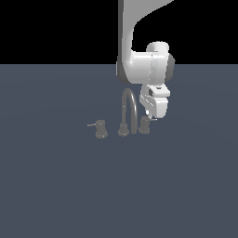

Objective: Turn on the faucet by rotating a designated handle.

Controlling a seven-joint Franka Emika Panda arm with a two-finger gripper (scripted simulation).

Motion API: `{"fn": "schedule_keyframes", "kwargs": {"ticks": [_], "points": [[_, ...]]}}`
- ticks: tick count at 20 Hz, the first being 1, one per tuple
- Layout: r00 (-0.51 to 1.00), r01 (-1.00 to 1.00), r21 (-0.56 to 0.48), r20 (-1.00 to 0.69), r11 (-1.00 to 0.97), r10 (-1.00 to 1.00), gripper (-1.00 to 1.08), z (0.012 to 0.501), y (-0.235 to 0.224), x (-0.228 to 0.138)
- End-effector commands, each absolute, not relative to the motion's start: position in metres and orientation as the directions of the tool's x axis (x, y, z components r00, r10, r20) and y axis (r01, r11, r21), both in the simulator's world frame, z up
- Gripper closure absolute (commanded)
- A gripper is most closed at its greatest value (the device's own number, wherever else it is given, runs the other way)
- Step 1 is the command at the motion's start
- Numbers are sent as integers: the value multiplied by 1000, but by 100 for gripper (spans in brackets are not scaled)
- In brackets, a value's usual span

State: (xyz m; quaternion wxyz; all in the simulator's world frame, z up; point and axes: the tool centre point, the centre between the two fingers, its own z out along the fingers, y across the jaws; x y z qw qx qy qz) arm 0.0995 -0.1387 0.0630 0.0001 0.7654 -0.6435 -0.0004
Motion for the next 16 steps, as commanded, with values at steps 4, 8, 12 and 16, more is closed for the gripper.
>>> {"fn": "schedule_keyframes", "kwargs": {"ticks": [4, 8, 12, 16], "points": [[170, -985, 1, 0, -170, -985, 108, 63, -151, 85], [170, -985, 0, 0, -170, -985, 108, 63, -159, 76], [175, -984, -7, 0, -175, -984, 108, 63, -152, 74], [174, -985, -5, 0, -174, -985, 108, 63, -154, 62]]}}
